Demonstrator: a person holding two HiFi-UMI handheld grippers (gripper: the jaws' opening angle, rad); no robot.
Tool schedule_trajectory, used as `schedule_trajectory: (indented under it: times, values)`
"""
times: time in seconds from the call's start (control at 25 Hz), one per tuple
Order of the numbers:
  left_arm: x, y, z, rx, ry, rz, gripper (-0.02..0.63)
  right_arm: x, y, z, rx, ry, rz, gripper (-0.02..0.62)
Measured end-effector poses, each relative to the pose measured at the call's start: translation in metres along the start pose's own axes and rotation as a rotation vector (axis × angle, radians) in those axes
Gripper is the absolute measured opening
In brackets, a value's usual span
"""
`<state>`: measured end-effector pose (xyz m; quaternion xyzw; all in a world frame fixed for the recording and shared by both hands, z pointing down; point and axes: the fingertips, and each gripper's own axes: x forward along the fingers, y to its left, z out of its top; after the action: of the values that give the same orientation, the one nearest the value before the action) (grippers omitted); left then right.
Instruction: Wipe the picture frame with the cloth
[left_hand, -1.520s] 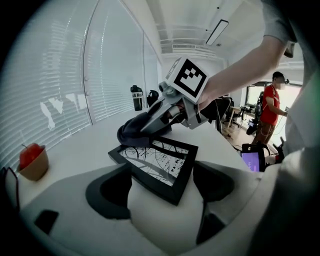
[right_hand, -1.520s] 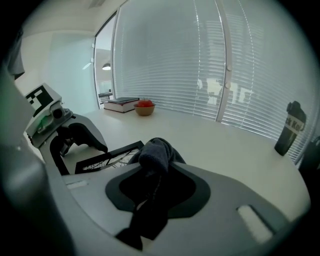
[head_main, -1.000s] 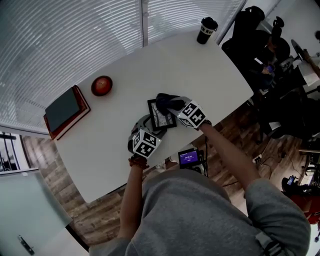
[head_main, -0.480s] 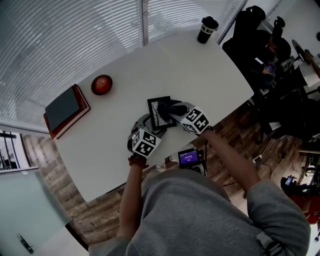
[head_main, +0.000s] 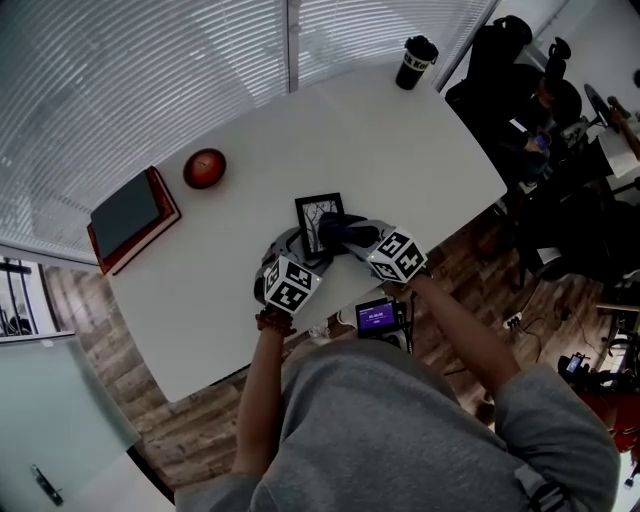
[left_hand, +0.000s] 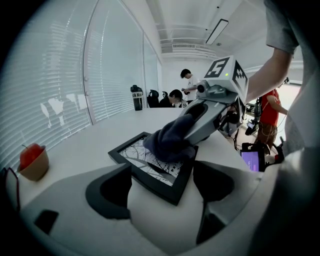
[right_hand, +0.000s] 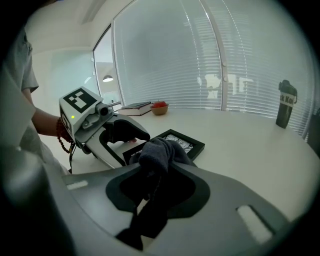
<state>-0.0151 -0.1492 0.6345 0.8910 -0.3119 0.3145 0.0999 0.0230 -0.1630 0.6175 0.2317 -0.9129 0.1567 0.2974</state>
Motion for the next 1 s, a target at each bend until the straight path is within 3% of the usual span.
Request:
schedule_trajectory:
  times: [0.24,0.52,0.68,0.84,0.92,1.0]
  values:
    - [0.000,-0.003,0.000,0.002,0.002,0.002,0.376,-0.010,0.014,-0.010,0.064,0.011,0.073,0.097]
    - [0.000,-0.003,0.000,0.000,-0.003,0.000,0.376,-0.018,0.031,-0.019,0.113,0.059,0.217,0.097]
    - [0.000,-0.005,0.000,0.000,-0.002,-0.001,0.374,-0.033,0.040,-0.021,0.067,0.088,0.366,0.097]
    - [0.000,-0.002,0.001,0.001,-0.007,-0.002,0.374,-0.058,0.045,0.009,-0.053,0.055,0.558,0.097]
    - [0.000,-0.002,0.001,-0.001,-0.008,-0.003,0.374,-0.059,0.029,0.034,-0.109,0.008,0.532,0.099]
    - [-0.001,-0.003,0.001,-0.002,-0.009,-0.003,0.374,-0.051,-0.002,0.063,-0.151,-0.053,0.403,0.099]
